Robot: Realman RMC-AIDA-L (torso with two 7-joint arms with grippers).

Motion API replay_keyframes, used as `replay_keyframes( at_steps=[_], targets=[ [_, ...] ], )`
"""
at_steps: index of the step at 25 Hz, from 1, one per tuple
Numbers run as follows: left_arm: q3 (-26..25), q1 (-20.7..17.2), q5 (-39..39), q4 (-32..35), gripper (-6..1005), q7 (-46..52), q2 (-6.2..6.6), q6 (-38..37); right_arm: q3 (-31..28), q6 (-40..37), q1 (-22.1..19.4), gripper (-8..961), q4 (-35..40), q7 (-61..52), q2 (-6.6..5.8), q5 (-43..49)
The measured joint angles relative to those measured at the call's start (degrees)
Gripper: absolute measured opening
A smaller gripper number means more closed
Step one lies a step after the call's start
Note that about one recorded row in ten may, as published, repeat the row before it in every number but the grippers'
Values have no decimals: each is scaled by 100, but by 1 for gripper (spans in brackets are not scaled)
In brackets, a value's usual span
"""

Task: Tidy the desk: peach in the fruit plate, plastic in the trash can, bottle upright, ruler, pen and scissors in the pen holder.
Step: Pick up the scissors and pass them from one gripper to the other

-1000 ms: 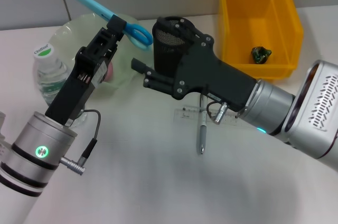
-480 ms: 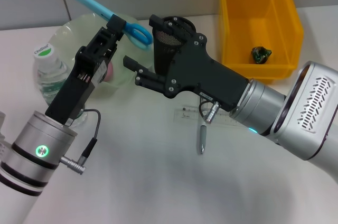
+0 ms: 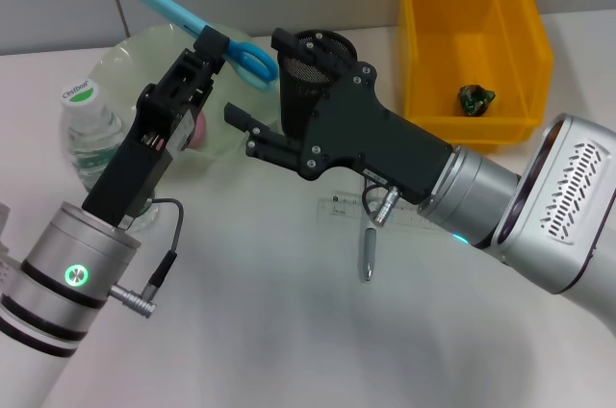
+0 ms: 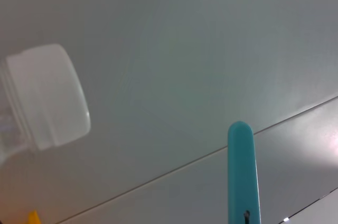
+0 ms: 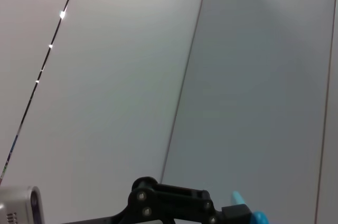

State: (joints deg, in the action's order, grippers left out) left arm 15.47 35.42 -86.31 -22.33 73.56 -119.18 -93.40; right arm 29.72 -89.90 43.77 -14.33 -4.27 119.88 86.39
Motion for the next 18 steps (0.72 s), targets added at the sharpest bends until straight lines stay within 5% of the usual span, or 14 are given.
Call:
replay_keyframes(
  at_steps=[7,12,15,18],
  targets=[
    [7,-2,-46,0,269,0,0,6,-59,0,1,823,0,2,0,0],
    [-68,-12,-169,3,269,0,0,7,-59,35,11,624,0,3,0,5],
    [-368,-72,-507,24,269,0,0,39,-56,68,31,415,0,3,0,8],
    [-392,-78,-530,21,269,0,0,60,-55,69,32,392,0,3,0,9]
  ],
)
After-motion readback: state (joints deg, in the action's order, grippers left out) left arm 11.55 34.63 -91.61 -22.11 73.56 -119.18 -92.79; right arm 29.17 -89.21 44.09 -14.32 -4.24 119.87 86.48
